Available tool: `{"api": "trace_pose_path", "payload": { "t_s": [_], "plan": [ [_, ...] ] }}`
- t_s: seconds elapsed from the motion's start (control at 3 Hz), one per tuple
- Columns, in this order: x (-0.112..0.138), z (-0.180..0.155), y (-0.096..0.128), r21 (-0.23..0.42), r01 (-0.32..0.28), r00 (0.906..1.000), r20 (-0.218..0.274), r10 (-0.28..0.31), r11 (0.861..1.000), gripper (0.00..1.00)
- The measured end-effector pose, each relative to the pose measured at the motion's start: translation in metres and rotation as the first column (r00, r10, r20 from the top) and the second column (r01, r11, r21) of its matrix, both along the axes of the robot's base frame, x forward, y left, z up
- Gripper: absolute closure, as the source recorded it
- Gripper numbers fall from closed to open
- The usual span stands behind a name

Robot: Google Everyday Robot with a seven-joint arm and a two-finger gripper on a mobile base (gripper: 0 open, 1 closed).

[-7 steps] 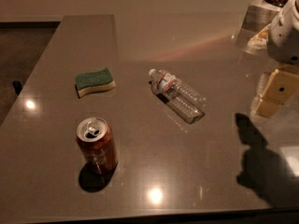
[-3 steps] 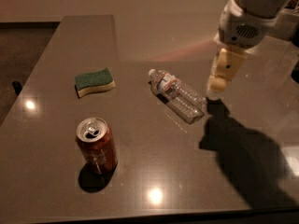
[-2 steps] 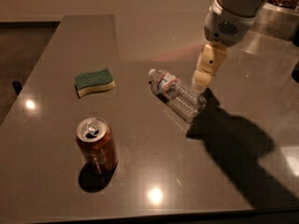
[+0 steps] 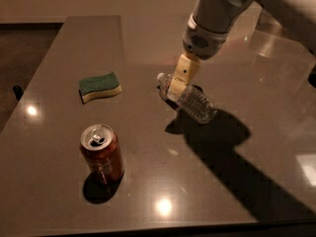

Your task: Place water bottle upright

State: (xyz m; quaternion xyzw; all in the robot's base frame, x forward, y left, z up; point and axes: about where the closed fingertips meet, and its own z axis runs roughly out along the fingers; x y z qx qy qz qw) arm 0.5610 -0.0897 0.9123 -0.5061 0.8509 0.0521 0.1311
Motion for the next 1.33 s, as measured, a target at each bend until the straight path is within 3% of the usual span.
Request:
{"api": "trace_pose_path", "payload": {
  "t_s": [0.33, 1.0, 1.33],
  "plan": [
    [0.009, -0.017, 0.014, -0.004, 0.040, 0.9991, -0.013, -0.040, 0.999, 0.00],
    [0.019, -0.044, 0.017, -0.050, 0.086, 0.9958, -0.025, -0.087, 0.995, 0.00],
    [0.021, -0.053, 0.014, -0.057, 0.107, 0.9929, -0.047, -0.109, 0.993, 0.14]
  ]
}}
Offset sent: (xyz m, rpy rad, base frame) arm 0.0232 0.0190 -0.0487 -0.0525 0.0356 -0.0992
